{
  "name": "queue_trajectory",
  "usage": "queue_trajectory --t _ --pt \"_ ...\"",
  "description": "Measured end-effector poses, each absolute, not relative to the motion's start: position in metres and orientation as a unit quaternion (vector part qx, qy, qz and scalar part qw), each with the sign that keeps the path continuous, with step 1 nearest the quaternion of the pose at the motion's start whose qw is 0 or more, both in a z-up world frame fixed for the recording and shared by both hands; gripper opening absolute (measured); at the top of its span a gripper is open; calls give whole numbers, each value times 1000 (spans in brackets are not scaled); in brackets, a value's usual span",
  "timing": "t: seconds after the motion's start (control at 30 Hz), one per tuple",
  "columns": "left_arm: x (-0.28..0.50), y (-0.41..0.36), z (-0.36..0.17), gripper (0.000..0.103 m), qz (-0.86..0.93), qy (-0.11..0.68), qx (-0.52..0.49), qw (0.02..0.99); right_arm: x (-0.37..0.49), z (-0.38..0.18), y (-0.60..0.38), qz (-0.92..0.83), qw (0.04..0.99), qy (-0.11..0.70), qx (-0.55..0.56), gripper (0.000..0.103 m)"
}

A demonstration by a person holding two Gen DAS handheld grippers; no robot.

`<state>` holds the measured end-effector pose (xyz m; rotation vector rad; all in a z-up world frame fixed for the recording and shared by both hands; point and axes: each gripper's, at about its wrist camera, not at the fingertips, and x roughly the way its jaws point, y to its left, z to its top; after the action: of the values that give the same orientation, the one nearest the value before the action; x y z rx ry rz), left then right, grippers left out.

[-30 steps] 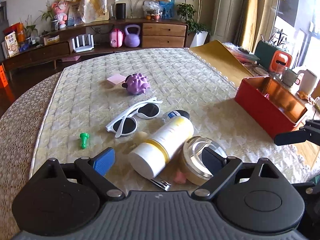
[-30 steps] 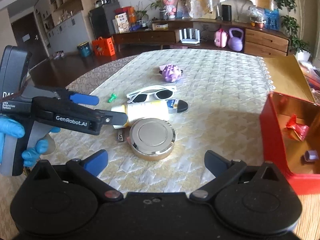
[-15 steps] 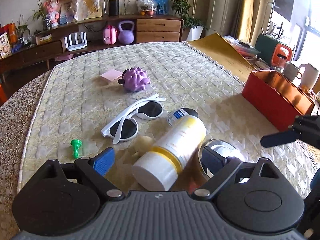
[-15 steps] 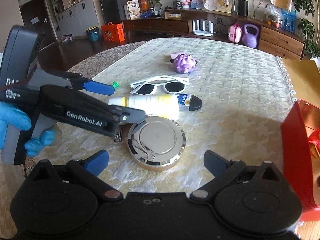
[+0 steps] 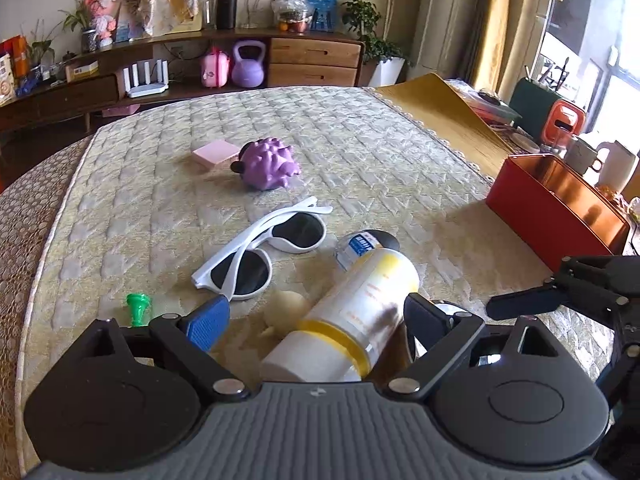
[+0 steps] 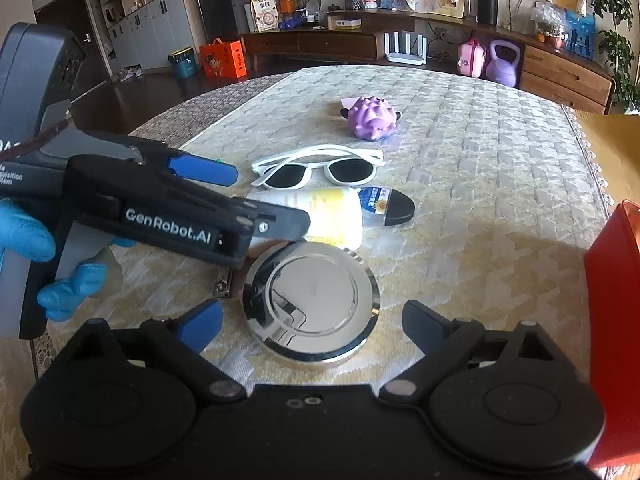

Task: Organize rigid objects
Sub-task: 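Grasp the white bottle with the left tool while the right tool grasps the silver compact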

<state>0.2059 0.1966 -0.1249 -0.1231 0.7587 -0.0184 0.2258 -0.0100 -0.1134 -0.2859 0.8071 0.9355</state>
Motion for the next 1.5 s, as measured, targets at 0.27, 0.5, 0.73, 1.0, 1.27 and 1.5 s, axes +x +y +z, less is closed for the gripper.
queue_trajectory --t 0.27,0.5,0.73,1.0,1.27,1.5 --pt "207 189 -128 94 -36 371 -63 926 231 -119 -1 440 805 373 -136 79" --pt "208 187 -129 88 -51 374 -75 923 234 -120 0 440 806 371 -136 76" --pt "207 190 -128 87 -54 372 -84 923 230 -119 -6 441 805 365 -154 76" --pt "200 179 -126 84 -57 361 -56 929 227 -119 -25 441 804 366 -161 76" --pt "190 161 -127 69 -46 347 13 937 230 -119 -46 429 809 375 -143 76" --pt "190 151 -131 58 -30 350 73 934 230 -113 -54 424 816 370 -132 76"
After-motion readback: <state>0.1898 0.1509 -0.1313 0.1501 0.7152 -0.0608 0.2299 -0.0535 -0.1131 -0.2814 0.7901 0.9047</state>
